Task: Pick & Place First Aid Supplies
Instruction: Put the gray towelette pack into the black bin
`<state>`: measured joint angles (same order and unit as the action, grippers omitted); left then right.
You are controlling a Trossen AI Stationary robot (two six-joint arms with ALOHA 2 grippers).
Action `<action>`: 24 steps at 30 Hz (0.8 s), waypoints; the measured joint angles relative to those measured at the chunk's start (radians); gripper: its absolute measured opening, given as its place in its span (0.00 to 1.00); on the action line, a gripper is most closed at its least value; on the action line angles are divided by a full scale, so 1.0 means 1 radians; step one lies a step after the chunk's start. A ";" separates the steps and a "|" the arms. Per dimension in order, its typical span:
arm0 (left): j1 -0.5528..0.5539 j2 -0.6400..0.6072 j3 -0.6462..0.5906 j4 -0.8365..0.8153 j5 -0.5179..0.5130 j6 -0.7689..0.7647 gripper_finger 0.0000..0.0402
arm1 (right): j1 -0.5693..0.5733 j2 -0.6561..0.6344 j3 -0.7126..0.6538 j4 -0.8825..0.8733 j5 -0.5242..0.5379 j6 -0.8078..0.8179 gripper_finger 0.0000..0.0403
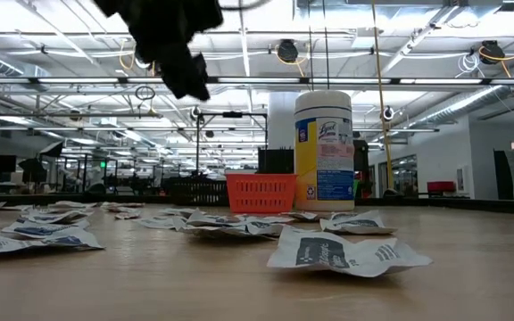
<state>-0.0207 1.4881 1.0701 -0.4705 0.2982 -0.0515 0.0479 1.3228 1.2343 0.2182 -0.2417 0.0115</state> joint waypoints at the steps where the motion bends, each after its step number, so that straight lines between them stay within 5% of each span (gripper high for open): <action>1: -0.013 -0.034 -0.045 0.073 -0.004 -0.025 0.48 | 0.000 -0.003 0.000 -0.029 0.000 0.022 0.39; 10: -0.082 -0.285 -0.326 0.460 -0.111 -0.215 0.48 | 0.035 0.011 0.000 -0.348 0.043 0.082 0.39; 24: -0.120 -0.466 -0.377 0.466 -0.141 -0.293 0.48 | 0.091 0.273 0.000 -0.647 0.225 0.194 0.39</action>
<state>-0.1402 1.0226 0.6933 -0.0049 0.1569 -0.3443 0.1387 1.5962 1.2343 -0.4290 -0.0170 0.2054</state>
